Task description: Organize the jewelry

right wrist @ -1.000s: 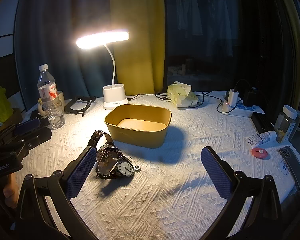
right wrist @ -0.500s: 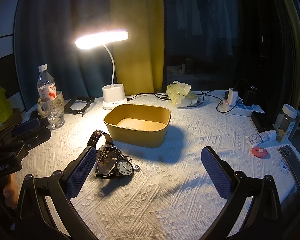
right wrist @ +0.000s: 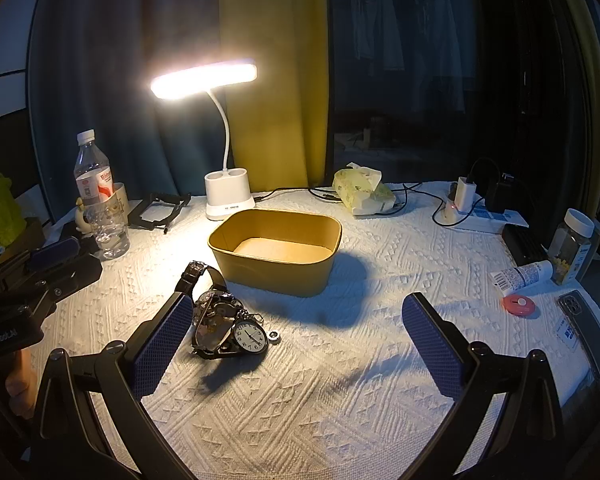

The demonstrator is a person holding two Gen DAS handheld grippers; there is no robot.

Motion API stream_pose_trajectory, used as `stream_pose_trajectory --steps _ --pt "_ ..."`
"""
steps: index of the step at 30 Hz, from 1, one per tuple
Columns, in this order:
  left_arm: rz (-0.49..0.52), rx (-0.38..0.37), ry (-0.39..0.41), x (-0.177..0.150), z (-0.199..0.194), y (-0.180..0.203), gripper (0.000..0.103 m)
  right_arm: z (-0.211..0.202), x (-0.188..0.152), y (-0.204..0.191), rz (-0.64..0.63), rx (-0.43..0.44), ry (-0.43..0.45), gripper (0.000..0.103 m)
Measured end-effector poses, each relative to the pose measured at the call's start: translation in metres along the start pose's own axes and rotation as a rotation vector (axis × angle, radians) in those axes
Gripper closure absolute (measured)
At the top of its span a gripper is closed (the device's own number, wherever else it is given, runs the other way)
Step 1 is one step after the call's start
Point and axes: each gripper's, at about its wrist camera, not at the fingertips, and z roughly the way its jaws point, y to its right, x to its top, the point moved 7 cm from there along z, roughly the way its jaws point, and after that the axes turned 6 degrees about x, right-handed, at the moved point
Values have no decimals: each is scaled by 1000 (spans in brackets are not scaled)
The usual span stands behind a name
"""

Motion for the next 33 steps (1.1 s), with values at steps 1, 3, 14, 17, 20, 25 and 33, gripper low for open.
stream_pose_trajectory --steps 1,3,14,17,20,25,33 --pt "-1 1 0 0 0 0 25 0 0 0 0 0 -1 0" --pt "0 0 0 0 0 0 25 0 1 1 0 0 -1 0" --pt "-22 5 5 1 4 0 25 16 -4 -1 10 12 -43 0" --pt "-36 16 -6 0 9 -8 25 25 -6 -5 11 42 -61 0" --pt "-52 29 -17 -3 13 -18 25 33 -7 -15 1 93 -72 0" --pt "-80 42 -47 -9 22 -38 25 51 -10 -26 -7 124 -95 0" --pt "-124 56 -92 -14 46 -66 25 93 -19 -44 -40 179 -191 3"
